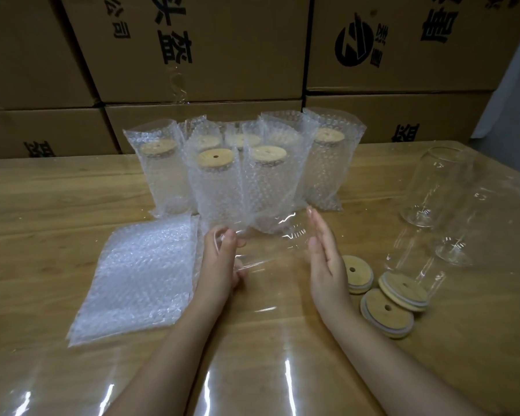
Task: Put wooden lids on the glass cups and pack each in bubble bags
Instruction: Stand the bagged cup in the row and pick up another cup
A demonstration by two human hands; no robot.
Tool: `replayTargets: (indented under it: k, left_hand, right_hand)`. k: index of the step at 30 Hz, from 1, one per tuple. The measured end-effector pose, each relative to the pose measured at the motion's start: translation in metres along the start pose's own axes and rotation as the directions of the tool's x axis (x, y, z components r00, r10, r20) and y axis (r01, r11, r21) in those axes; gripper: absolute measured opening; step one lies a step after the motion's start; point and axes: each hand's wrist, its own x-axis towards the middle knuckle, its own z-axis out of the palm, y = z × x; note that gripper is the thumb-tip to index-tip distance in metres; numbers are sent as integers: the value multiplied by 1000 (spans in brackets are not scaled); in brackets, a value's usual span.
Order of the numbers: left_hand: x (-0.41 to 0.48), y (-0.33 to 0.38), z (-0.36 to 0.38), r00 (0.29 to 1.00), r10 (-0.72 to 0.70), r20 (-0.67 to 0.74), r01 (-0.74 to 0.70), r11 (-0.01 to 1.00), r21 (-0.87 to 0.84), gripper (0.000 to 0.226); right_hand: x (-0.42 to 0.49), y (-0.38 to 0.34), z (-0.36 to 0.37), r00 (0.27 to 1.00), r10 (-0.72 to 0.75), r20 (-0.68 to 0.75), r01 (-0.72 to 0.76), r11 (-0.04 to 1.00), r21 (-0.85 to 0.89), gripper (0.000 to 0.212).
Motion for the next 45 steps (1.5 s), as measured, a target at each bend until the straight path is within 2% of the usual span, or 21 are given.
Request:
replayTargets:
  k: [4, 8, 12, 15, 17, 22, 25, 32, 38, 45]
  left_hand:
    - [0, -2, -3, 1000, 5, 12, -6, 1000, 24, 70]
    - [-3, -2, -5, 999, 5, 36, -6, 999, 33, 63]
    - [-1, 1, -8, 997, -64, 45, 69, 990, -122, 66]
    - [1, 0, -9, 995, -79, 55, 89, 971, -222, 74]
    - [3, -1, -10, 993, -85, 83, 104, 963, -250, 71]
    - [3, 0, -12, 990, -83, 111, 112, 950, -290, 67]
    - [3, 2, -12, 991, -103, 82, 124, 937, -326, 71]
    - [3, 4, -14, 992, -120, 38, 125, 908, -400, 54]
    - [2, 2, -9, 999, -33, -28, 22, 943, -332, 68]
    - [-1, 0, -7, 992, 65, -111, -81, 987, -139, 43]
  right_hand:
    - [1, -1, 0, 1000, -13, 7, 13, 1000, -19, 39]
    - [3, -3, -2, 999, 27, 31, -27, 1000, -10, 44]
    - [3, -4, -3, 997, 36, 65, -38, 999, 35, 50]
    - [1, -8, -2, 998, -59, -18, 60, 996, 63, 40]
    - [0, -10, -2, 992, -117, -38, 119, 992, 49, 33]
    - [1, -8, -3, 997, -76, -15, 76, 997, 3, 53]
    - [1, -6, -2, 998, -58, -8, 58, 998, 14, 51]
    - [0, -4, 0, 999, 7, 44, -8, 1000, 26, 40]
    - [0, 2, 0, 992, 43, 121, -43, 999, -6, 46]
    - [0, 7, 1, 986, 74, 148, -66, 996, -56, 50]
